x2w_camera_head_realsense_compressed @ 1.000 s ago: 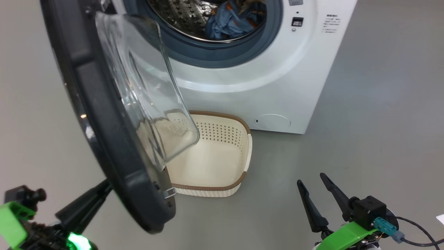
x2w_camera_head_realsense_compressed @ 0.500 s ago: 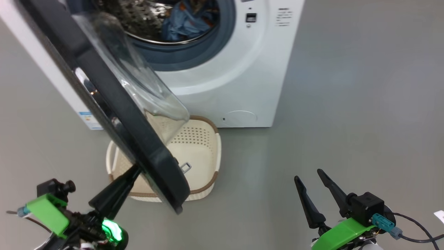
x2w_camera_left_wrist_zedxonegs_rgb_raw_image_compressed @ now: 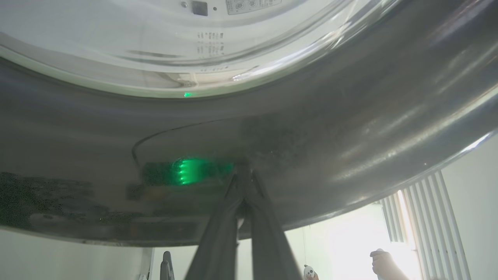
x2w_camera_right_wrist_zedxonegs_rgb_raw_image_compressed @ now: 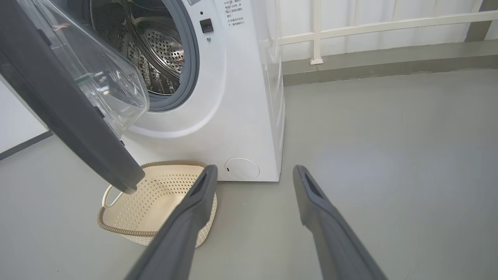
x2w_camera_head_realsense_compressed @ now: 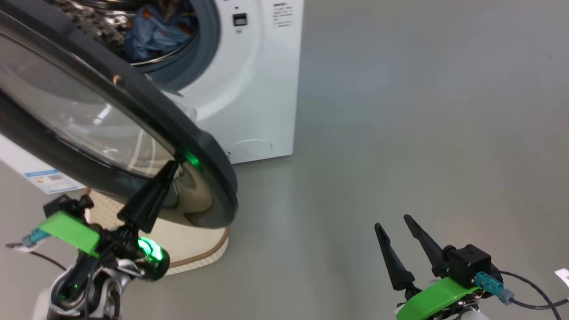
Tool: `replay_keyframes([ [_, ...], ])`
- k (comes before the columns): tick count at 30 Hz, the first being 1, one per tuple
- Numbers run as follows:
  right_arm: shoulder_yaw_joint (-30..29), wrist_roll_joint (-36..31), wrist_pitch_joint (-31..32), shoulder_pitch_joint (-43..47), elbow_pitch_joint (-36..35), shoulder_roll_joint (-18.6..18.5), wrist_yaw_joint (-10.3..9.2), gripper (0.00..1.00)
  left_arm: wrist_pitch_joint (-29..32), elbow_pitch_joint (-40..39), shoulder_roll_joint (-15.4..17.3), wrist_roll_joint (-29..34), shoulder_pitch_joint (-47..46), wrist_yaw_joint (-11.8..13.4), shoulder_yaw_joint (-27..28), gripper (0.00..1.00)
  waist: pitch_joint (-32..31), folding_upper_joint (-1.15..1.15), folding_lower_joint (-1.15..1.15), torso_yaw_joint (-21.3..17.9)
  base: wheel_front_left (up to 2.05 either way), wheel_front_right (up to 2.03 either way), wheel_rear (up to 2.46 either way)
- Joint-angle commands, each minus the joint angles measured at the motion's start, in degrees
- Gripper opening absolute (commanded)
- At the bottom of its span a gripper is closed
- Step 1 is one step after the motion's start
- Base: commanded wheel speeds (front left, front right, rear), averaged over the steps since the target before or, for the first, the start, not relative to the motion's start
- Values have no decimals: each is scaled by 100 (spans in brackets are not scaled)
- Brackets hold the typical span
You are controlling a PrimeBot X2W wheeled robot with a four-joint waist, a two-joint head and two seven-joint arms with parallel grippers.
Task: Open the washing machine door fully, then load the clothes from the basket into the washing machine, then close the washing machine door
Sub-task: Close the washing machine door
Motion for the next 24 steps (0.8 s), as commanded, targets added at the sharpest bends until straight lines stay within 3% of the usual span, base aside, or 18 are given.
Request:
replay_keyframes([
  [1, 165, 29, -69, -236, -126, 13, 9, 100, -41, -83, 56, 57, -284, -49, 111, 0, 138, 0, 0, -262, 0, 0, 0],
  [11, 52, 51, -69, -241, -149, 50, 9, 100, -258, 121, 56, 244, -637, -63, 272, 0, 237, 0, 0, -536, 0, 0, 0],
  [24, -22, 37, -69, -224, -154, 81, 9, 100, -487, -57, 56, 243, -299, -64, 331, 0, 50, 0, 0, -184, 0, 0, 0],
])
